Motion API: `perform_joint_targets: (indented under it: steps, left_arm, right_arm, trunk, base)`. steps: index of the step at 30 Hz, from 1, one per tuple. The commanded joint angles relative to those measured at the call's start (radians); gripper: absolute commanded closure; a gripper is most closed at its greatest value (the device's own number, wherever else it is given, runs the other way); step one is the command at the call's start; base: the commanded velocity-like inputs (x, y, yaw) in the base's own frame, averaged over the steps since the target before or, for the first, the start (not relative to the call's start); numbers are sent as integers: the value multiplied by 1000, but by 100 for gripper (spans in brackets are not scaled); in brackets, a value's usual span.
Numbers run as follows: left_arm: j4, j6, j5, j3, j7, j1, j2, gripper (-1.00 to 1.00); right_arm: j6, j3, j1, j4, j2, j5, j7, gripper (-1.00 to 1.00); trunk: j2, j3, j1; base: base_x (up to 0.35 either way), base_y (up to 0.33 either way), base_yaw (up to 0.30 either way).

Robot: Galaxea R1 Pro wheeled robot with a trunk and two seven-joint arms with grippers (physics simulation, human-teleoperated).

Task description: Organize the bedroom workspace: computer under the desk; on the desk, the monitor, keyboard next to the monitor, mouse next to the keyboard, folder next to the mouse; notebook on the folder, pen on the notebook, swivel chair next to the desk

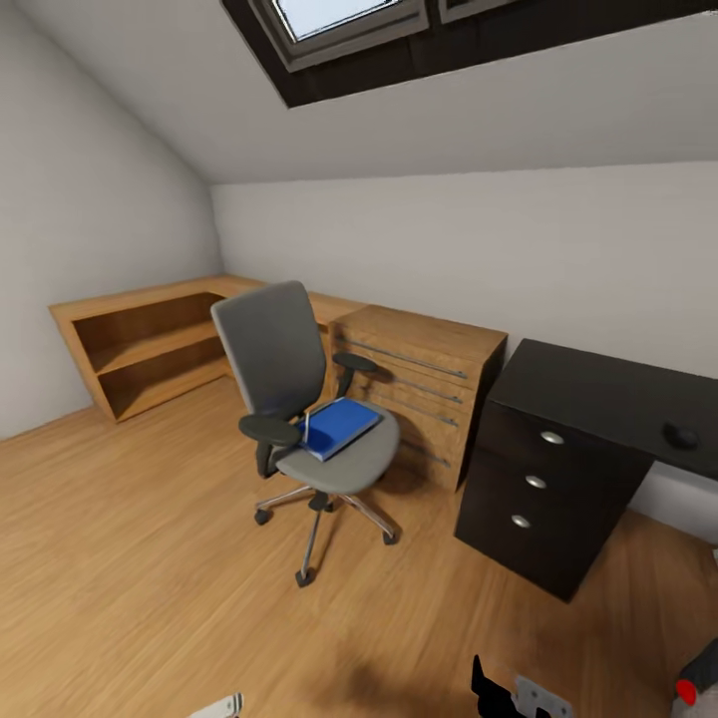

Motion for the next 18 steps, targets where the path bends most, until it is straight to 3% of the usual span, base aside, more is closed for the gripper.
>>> perform_joint_targets:
  steps: [1,10,18]
  left_arm:
    - [0,0,7,-8,1,0,1,-100]
    - [1,101,10,-6,-106,0,4,-100]
    - [1,136,11,-5,-126,0,5,-100]
  right_arm:
    - [-4,-8,-1,2,1,2,3,-100]
    - [-4,-8,-1,2,2,2,3,-100]
    - [-4,-7,-1,2,3,3,3,-100]
  trunk:
    - [7,2,-4]
    - [70,31,-39]
    - [126,56,-69]
  base:
    - [0,0,-266]
    - [0,0,-266]
    - [0,0,-267]
